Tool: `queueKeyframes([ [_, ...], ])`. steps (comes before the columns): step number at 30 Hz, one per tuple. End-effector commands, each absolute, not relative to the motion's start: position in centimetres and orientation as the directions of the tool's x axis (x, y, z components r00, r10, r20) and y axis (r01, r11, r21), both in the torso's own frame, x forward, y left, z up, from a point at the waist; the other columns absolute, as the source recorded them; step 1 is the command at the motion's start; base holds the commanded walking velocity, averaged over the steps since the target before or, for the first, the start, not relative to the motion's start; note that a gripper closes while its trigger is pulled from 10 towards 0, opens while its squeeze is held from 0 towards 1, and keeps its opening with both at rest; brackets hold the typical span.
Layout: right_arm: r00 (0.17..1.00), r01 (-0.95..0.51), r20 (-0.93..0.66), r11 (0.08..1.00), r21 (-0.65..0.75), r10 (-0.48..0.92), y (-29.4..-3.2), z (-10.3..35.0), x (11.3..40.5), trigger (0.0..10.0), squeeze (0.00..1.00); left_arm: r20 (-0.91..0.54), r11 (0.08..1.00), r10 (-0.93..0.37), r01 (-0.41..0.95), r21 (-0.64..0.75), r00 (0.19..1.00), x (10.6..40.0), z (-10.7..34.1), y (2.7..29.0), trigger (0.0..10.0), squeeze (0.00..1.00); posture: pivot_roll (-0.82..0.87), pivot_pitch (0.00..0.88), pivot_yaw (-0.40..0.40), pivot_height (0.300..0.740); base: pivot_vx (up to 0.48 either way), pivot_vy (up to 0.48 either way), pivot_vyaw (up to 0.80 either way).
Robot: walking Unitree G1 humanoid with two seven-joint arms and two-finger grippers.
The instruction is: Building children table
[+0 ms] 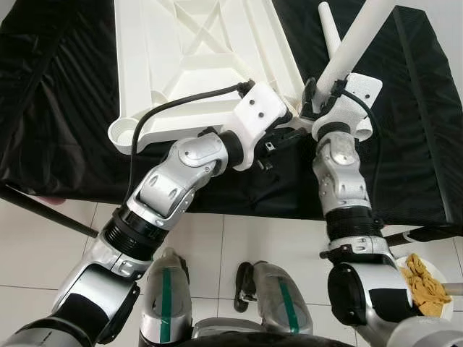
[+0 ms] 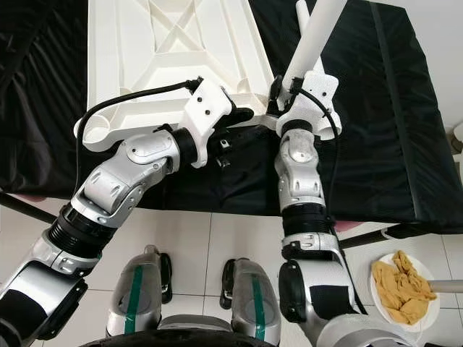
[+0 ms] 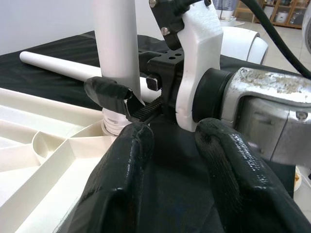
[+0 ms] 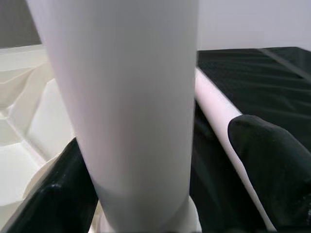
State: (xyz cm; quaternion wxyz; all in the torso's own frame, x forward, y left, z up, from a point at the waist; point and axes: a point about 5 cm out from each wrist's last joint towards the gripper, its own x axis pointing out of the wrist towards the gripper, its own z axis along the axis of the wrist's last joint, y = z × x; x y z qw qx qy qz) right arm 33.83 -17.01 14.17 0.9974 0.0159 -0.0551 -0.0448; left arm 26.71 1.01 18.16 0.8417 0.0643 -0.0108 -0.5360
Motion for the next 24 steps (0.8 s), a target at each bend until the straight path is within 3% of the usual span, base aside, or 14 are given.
queueKeyframes([
  [1,0.995,0.035,0.095,0.999,0.039,-0.038,-17.7,13.9,33.9,10.0,0.0,-0.063,0.351,-0.931,0.929,0.119,0.359,26.2,18.2,0.7,10.0,0.0,0.02,0.016,-0.061,0.74,0.0,0.0,0.0],
  [7,0.99,-0.101,0.1,0.995,-0.003,0.101,-19.3,14.3,34.4,10.0,0.0,-0.063,0.351,-0.931,0.929,0.121,0.36,26.3,18.2,0.8,10.0,0.0,0.02,0.019,-0.053,0.74,0.0,0.0,0.0],
  [8,0.975,-0.198,0.092,0.979,-0.046,0.202,-19.9,14.5,34.6,10.0,0.0,-0.064,0.351,-0.931,0.929,0.121,0.36,26.4,18.3,0.8,10.0,0.0,0.02,0.022,-0.047,0.74,0.0,0.0,0.0],
  [11,0.96,-0.263,0.083,0.963,-0.065,0.267,-20.3,14.5,34.8,10.0,0.0,-0.066,0.35,-0.931,0.929,0.122,0.36,26.4,18.3,0.9,10.0,0.0,0.02,0.024,-0.043,0.74,0.0,0.0,0.0],
  [24,0.839,-0.542,0.019,0.839,-0.041,0.543,-19.4,14.0,35.3,10.0,0.0,-0.066,0.357,-0.928,0.925,0.129,0.367,26.5,18.5,1.1,10.0,0.0,0.04,0.02,-0.042,0.74,0.0,0.0,0.0],
])
